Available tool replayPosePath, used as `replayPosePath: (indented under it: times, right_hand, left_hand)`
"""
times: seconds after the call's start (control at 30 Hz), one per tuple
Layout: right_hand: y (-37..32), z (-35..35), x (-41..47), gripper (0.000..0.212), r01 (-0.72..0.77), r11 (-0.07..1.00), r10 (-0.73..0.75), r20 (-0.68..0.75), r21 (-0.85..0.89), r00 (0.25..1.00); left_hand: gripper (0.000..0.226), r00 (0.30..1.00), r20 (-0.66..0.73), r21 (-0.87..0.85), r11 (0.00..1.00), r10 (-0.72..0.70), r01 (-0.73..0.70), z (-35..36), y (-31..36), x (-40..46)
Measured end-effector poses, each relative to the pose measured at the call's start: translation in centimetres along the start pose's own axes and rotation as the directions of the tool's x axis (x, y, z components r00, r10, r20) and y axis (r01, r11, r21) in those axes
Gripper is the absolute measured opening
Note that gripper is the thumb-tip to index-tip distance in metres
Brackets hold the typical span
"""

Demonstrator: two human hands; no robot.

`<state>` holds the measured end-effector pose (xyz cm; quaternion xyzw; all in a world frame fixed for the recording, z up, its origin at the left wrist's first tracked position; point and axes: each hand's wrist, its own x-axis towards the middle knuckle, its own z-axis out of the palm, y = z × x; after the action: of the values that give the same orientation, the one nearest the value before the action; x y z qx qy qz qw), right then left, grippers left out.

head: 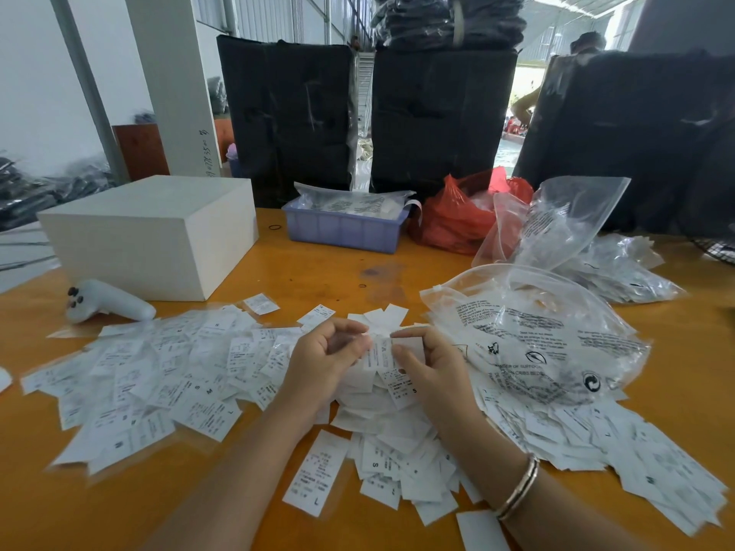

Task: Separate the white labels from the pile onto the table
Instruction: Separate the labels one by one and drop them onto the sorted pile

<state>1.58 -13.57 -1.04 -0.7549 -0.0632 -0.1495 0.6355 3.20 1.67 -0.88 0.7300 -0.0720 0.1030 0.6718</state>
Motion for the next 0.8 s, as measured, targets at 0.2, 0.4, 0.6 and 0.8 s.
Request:
replayPosePath:
  times: [0.2, 0.4, 0.6, 0.8]
  right_hand:
    - [0.23, -0.01, 0.33, 0.018, 0.001, 1.0, -0.001, -0.056, 0.001, 0.998]
    - [0.13, -0.03, 0.26, 0.018, 0.036, 0.999, -0.037, -0.038, -0.006, 0.999]
    - [0.6, 0.2, 0.43, 0.021, 0.026, 0.997, -0.026, 0.007, -0.075, 1.0]
    - [0.36, 0.3, 0.04, 0.037, 0.017, 0.999, -0.006, 0.24, -0.045, 0.971]
  left_hand:
    - [0.023, 0.997, 0.062, -0.052, 0.998, -0.035, 0.038, -0.15, 0.13, 0.01]
    - [0.039, 0.995, 0.087, -0.062, 0.997, -0.05, 0.055, 0.03, 0.26, 0.07]
    - [0.033, 0.996, 0.081, -0.079, 0.996, -0.045, 0.052, -0.22, 0.2, 0.0]
    - [0.031, 0.996, 0.084, -0.075, 0.996, -0.043, 0.049, -0.2, 0.23, -0.13]
